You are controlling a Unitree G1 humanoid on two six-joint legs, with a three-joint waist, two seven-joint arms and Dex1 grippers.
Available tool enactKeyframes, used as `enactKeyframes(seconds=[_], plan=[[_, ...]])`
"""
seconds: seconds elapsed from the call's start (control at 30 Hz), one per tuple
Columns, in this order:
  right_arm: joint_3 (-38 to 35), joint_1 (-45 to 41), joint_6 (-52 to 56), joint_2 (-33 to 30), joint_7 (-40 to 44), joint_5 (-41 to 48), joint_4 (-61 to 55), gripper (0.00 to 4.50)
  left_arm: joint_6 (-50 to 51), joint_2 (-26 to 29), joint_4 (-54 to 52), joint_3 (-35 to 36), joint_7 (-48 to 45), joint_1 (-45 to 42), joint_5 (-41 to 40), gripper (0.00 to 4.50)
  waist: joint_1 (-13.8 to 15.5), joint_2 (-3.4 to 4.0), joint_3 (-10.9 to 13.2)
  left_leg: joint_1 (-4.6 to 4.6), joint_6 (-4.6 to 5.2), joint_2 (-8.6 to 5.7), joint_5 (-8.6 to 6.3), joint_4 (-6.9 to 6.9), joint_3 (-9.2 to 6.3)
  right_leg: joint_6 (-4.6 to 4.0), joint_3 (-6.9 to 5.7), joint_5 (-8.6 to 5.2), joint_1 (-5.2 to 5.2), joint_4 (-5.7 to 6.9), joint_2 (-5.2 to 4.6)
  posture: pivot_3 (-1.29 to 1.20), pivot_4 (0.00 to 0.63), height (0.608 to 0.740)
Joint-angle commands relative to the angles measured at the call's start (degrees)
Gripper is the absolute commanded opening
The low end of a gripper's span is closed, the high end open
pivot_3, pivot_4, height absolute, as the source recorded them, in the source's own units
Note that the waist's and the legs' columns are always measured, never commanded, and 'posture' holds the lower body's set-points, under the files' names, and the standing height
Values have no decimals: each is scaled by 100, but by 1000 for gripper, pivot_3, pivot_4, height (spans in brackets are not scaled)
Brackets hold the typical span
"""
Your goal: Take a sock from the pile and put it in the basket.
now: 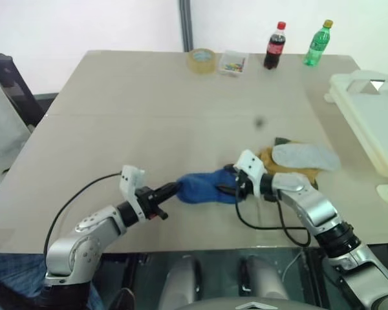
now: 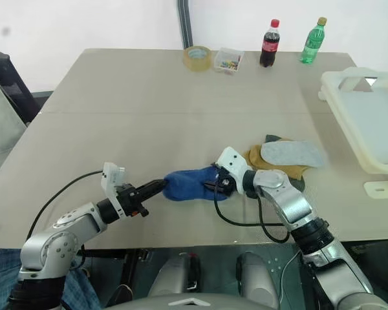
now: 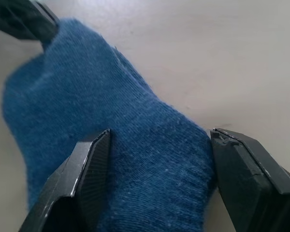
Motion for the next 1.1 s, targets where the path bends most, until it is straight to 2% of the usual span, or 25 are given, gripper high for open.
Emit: enactKeyframes(seconds=[0.03,0.13,0.27,0.3,0.33,0.4,0.6,0.73,0.97,1.1], plan=[[23,73,105,-62,-28,-287,191,3379,-178,89,10,88,-81,-25,111,299,2,-1,-1,5,0,0,0,1,-3,-1,-3,-1,7,0,0,0,150,740],[-1,90,111,-63,-11,-340,164,3398,-189,114,112,148,-56,-67,161,1216,5,0,-1,17,0,1,0,4,-4,-19,-4,-11,21,0,-1,0,150,740],[-25,132,154,-54,-26,-363,100,3398,211,60,239,396,285,-204,-101,2880,11,-3,-3,22,-1,1,0,6,-5,-21,-6,-12,27,0,-5,0,150,740],[-28,140,158,-57,-29,-370,85,3398,385,93,256,476,286,-218,-250,3018,10,-3,-3,22,-1,1,0,6,-6,-21,-6,-12,27,1,-5,0,150,740],[-34,142,161,-58,-30,-373,81,3398,616,157,297,556,277,-239,-412,3689,7,-2,-4,22,-1,1,0,6,-6,-20,-6,-11,28,1,-5,0,150,740],[-44,132,148,-68,-42,-397,109,3398,1038,309,454,639,287,-307,-586,4443,6,-3,-5,23,-1,2,0,6,-5,-17,-5,-9,28,2,-5,0,150,740],[-44,157,143,-56,-69,-493,95,3398,2425,511,756,475,438,-659,-1246,4443,6,0,-7,75,0,0,-1,0,-3,-20,-4,-14,72,3,-9,0,150,740],[-13,187,172,8,-96,-542,48,3398,2961,425,1193,86,699,-1034,-1049,4443,16,12,-23,83,0,-1,0,0,-1,-20,-1,-14,78,3,-16,0,150,740],[69,154,143,110,-51,-667,46,3398,3829,-346,2070,-1,638,-1796,-1389,4443,24,49,-72,107,0,-13,0,2,-4,-20,-4,-15,102,3,-19,0,150,740],[52,115,144,115,-30,-736,48,3398,4173,-869,2631,491,414,-1991,-1971,4443,-2,45,-76,105,0,-15,0,1,-5,-20,-3,-15,106,2,-19,0,150,740]])
